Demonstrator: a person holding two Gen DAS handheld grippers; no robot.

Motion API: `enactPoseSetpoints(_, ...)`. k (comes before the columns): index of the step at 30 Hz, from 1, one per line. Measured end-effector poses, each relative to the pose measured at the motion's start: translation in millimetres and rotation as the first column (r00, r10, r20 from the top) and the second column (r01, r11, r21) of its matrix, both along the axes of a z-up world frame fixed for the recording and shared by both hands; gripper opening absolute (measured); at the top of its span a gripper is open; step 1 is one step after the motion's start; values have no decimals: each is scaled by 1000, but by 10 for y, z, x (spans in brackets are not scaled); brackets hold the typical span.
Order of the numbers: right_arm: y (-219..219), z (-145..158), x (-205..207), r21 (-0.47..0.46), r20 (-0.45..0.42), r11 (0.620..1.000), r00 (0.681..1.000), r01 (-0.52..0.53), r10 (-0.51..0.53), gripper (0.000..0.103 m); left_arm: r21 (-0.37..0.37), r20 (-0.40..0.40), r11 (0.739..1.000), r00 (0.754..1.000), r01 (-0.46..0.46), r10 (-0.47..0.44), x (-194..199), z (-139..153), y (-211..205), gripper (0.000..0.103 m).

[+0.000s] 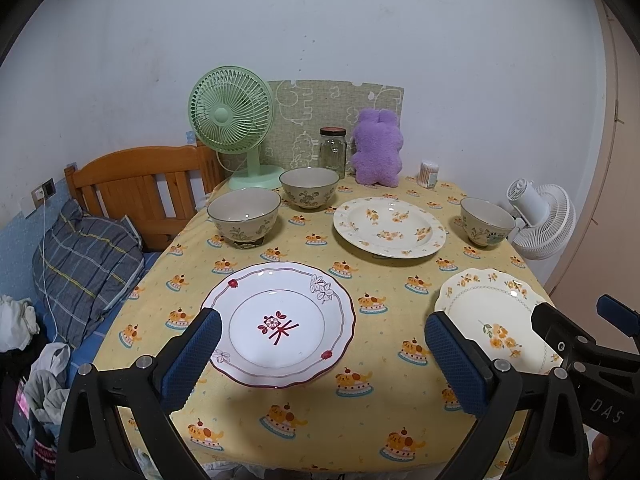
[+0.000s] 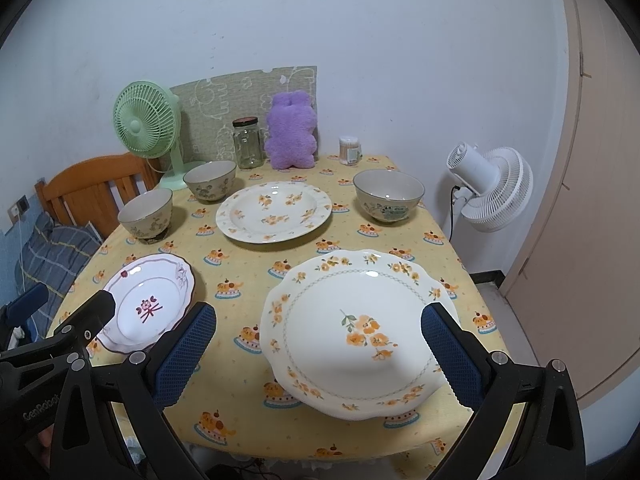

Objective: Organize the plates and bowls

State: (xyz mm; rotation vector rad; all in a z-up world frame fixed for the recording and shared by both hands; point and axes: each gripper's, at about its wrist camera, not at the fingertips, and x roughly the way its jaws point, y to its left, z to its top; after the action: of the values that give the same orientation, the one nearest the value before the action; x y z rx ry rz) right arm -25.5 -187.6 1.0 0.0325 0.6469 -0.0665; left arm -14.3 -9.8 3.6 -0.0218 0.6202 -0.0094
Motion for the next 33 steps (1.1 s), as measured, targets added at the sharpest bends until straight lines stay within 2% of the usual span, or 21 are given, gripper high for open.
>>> enactPoseSetpoints(11,36,-11,14,-4,-10,1000,1000,1,-1,103,-3,-9,1000,1000,0,0,-9,-9,14,101)
enactPoseSetpoints(18,109,30,70,-2,-9,1000,1000,18,-18,103,-13,-12,1000,1000,19,-19,121,15,103,100)
enactPoseSetpoints(33,196,154,240,5,-32,992,992,123,-123,103,-33,-54,994,993,106,-108,431,130,158,96)
